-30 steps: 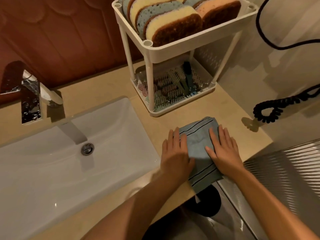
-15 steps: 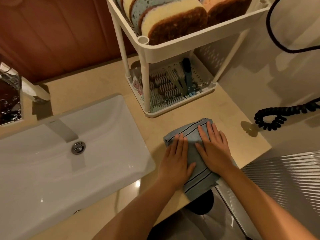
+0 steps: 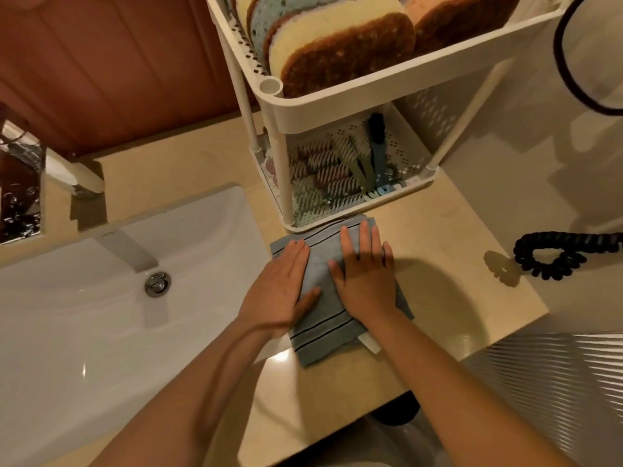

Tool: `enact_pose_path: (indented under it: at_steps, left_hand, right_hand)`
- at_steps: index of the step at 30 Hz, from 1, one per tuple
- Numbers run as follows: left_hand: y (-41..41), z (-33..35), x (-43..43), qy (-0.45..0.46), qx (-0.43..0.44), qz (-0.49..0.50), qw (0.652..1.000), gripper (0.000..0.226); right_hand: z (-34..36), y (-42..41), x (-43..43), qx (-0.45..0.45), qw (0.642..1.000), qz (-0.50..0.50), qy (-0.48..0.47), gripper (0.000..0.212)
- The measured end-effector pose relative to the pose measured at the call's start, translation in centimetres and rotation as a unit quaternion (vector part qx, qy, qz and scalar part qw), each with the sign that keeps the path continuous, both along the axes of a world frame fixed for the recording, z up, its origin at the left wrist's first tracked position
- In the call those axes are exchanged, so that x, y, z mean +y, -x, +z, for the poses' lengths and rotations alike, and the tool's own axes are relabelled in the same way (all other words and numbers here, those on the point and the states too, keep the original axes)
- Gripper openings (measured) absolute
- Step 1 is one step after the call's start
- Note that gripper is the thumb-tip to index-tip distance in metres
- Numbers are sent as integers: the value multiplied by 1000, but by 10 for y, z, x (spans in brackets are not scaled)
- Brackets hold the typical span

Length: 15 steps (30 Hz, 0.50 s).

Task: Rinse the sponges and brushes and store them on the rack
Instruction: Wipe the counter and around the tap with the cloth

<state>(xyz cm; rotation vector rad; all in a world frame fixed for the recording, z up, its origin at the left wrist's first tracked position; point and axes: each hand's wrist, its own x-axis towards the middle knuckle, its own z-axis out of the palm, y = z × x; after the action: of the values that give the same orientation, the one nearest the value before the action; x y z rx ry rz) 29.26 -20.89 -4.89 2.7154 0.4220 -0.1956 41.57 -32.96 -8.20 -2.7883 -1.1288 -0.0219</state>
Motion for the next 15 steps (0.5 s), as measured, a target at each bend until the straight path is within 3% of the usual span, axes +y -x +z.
enact_pose_path:
  at_steps: [9, 15]
  left_hand:
    - [-12, 6, -28, -32, 15, 76, 996, 63]
    - [11, -1, -59, -38, 19, 86, 995, 77]
  right_hand:
    - [9, 0, -4, 37, 999, 3, 25, 62]
    - [11, 17, -30, 41, 998, 21, 33, 62]
